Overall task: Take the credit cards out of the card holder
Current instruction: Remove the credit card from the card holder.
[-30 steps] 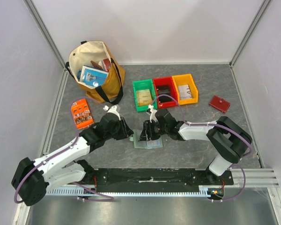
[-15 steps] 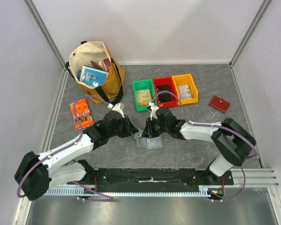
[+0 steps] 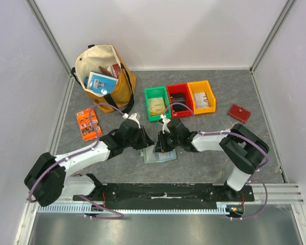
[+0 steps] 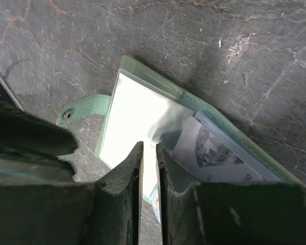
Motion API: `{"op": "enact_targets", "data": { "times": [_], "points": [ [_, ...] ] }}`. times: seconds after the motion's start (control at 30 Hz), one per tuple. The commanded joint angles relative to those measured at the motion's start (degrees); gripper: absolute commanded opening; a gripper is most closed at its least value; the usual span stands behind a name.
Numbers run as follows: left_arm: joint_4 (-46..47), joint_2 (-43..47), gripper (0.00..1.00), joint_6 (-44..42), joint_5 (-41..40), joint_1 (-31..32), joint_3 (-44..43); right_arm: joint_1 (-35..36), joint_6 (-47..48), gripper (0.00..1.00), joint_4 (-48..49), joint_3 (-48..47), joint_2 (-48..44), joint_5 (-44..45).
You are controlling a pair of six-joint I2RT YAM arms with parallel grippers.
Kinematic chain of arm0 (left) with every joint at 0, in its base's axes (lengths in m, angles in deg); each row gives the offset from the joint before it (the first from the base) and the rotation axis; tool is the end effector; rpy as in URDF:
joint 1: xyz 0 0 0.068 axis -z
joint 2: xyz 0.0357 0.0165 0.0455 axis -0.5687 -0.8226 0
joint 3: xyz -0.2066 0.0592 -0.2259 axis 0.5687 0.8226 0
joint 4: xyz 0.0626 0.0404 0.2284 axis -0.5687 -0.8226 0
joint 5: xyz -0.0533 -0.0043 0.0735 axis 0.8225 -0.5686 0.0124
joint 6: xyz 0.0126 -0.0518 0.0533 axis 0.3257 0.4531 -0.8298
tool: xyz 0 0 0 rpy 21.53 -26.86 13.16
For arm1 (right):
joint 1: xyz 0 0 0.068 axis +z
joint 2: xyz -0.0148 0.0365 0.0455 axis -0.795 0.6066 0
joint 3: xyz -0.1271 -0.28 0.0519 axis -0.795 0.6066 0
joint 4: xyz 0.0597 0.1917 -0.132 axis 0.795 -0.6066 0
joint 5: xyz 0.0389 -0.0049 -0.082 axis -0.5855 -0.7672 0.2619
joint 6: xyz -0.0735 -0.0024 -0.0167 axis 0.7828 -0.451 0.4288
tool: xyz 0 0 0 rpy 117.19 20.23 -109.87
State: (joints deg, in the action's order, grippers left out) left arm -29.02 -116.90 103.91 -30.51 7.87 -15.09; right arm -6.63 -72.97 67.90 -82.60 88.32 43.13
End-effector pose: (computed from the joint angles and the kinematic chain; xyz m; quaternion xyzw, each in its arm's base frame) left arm 0.1696 -0.1605 0.2340 -0.0553 0.9048 -0.3257 0.2688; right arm 0.2168 0.2568 0.1733 -0.1681 0.8895 0.3766 0.1969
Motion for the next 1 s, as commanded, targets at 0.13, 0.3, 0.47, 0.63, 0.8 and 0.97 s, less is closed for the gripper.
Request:
{"op": "enact_targets", "data": {
  "times": [0.13,0.3,0.47,0.63,0.8,0.97],
  "points": [
    [8.8,-10.0,0.2,3.5,0.8,0.2,2.1,0.3,0.0,0.22,0.5,1.4,-4.5,4.6],
    [10.0,-12.2,0.14,4.0,-0.1,0.2,3.9,-0.8,1.3,0.25,-3.1,3.6,-10.9,10.5],
    [9.9,-12.4,0.14,3.6,0.1,0.2,3.9,-3.4,1.5,0.27,-3.8,6.9,-13.9,10.6],
    [9.9,-11.8,0.15,3.6,0.8,0.2,3.5,-4.7,1.0,0.27,-3.1,10.1,-14.7,9.7],
    [10.9,-11.2,0.2,4.2,2.7,0.5,3.2,-5.7,0.1,0.26,-1.4,12.5,-13.9,8.7],
    [15.9,-10.2,0.29,6.8,5.0,0.5,5.1,-6.0,-1.4,0.24,0.8,14.5,-12.5,7.2]
  ]
}}
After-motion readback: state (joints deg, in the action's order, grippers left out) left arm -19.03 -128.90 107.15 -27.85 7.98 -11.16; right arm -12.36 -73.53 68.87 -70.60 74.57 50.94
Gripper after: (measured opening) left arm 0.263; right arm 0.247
